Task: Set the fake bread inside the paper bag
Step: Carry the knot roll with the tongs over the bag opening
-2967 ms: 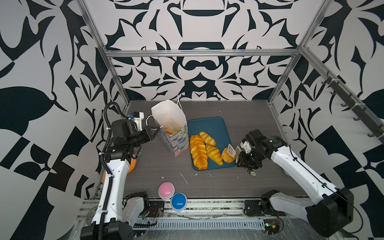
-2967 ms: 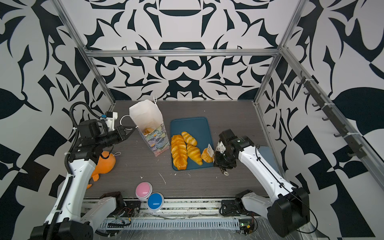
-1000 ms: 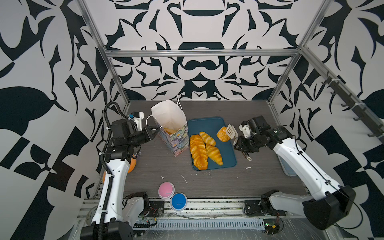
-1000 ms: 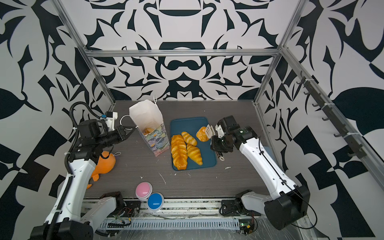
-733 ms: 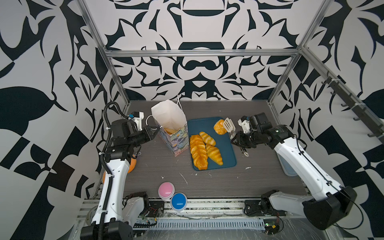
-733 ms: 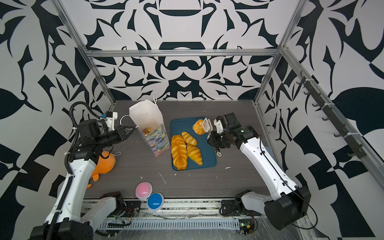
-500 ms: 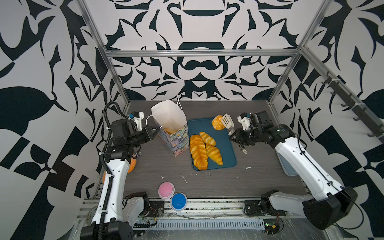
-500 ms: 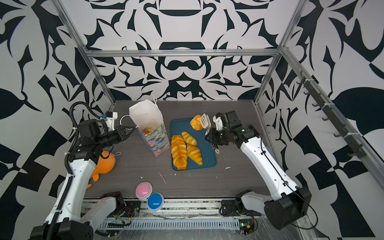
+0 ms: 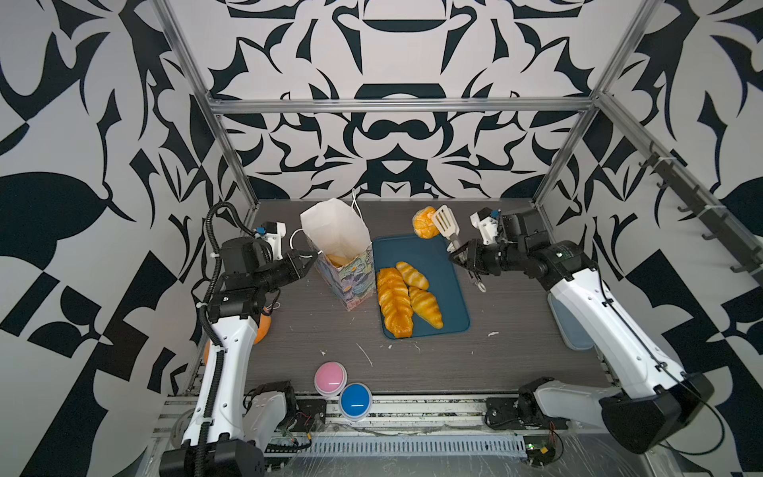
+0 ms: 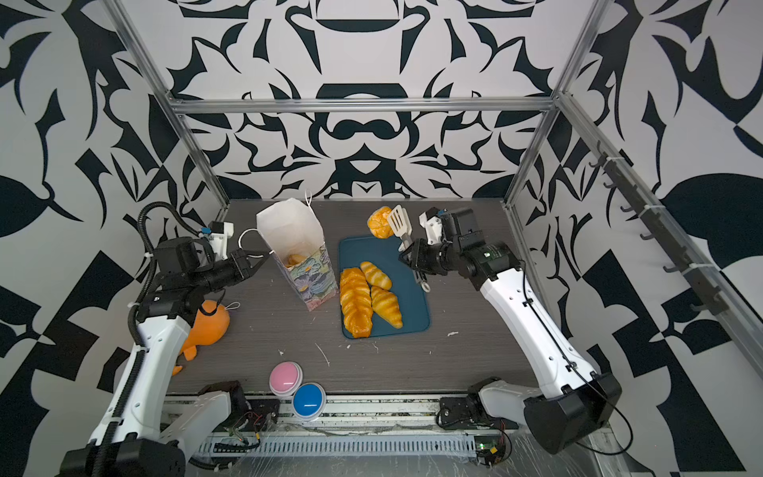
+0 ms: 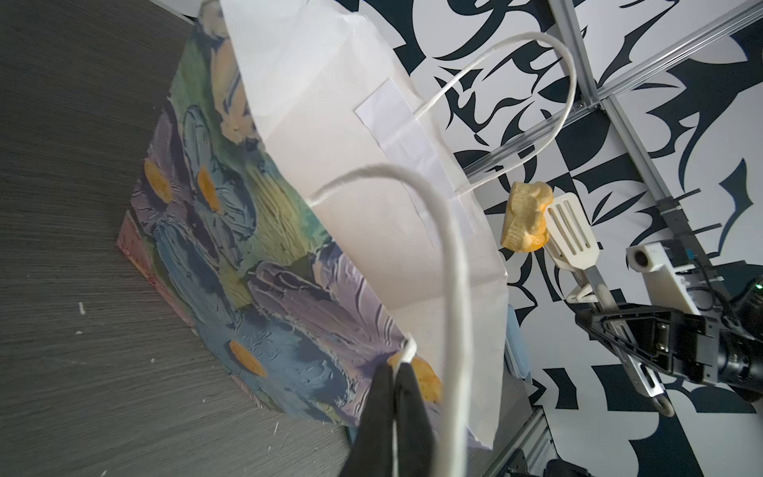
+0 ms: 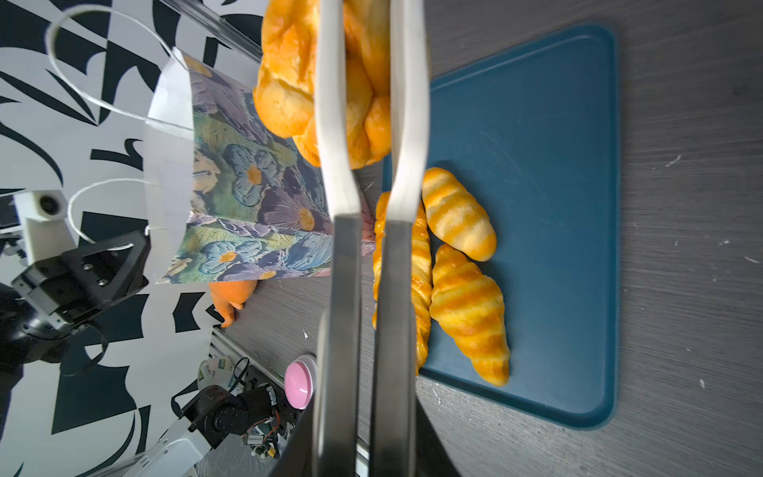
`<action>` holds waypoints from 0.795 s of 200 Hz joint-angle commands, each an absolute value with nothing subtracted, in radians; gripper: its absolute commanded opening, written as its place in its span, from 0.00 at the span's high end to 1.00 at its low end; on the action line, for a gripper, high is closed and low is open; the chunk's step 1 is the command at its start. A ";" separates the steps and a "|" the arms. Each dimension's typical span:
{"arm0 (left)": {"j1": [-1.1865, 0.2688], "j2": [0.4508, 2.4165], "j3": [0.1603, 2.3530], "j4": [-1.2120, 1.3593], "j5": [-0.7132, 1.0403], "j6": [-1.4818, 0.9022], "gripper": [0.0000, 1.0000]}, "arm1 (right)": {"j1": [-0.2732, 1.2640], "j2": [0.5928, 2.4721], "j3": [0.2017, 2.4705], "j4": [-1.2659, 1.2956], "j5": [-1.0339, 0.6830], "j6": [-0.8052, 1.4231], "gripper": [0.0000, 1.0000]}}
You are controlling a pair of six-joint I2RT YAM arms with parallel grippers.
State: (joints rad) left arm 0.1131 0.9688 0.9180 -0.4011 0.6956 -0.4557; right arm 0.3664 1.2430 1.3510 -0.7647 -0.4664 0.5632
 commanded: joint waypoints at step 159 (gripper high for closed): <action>0.117 0.937 0.937 -0.428 0.694 -0.446 1.00 | 0.721 1.432 1.733 -0.664 -0.419 0.509 0.72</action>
State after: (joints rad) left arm 0.1131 0.9546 0.9180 -0.4042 0.6952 -0.4553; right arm 0.6838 1.4349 1.6642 -0.7204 -0.4393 0.5461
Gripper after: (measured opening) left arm 0.053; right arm 0.284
